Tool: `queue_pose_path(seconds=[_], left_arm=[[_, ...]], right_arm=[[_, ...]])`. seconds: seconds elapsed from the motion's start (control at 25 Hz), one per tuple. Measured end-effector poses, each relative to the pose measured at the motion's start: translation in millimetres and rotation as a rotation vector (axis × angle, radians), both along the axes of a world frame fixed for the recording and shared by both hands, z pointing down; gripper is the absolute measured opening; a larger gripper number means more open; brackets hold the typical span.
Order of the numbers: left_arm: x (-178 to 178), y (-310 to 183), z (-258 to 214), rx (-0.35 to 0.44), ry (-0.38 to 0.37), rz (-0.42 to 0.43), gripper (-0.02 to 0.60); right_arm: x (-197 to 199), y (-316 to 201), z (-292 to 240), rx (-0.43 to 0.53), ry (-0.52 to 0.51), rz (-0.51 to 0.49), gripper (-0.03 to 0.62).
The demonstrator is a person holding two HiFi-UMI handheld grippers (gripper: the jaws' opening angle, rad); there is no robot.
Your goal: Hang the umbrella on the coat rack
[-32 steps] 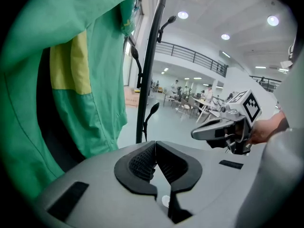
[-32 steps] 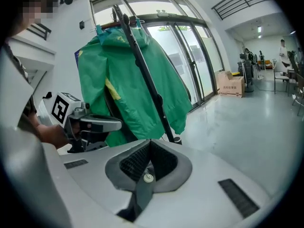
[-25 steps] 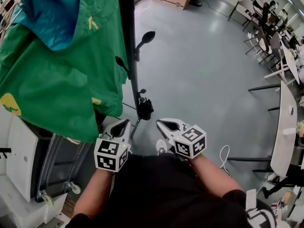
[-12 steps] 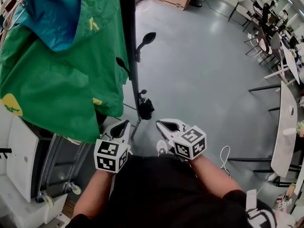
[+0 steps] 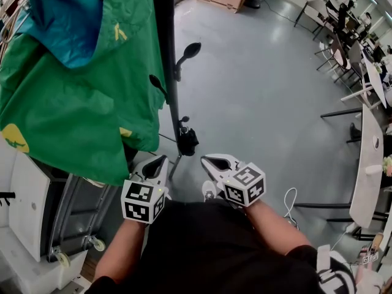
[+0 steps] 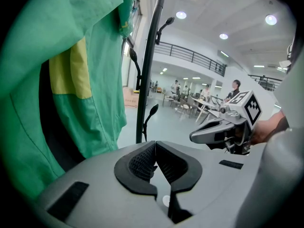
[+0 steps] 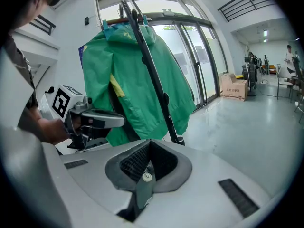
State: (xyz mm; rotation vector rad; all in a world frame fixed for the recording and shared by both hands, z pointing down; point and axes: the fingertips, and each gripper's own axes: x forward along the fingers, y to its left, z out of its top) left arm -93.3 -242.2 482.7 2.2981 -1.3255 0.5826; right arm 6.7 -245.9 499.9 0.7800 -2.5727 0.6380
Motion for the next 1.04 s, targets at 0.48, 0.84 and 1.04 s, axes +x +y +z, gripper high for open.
queue_pose_path(seconds=[0.48,0.84,1.04], left_arm=[[0.1,-0.8,-0.2,0.002,0.003,-0.002,0.015],[0.3,-3.8,-1.9,0.007,0.002,-0.003,0.015],[0.7,-2.2,-2.7,0.006,0.007,-0.004,0.015]], right_arm=[[-1.4,0.1,2.8,-0.005,-0.003,-0.001,0.011],[-3.3,-2.1,4.9,-0.004,-0.005,0.000,0.011],[-3.7,-0.5,4.6,-0.006,-0.005,-0.002,0.011]])
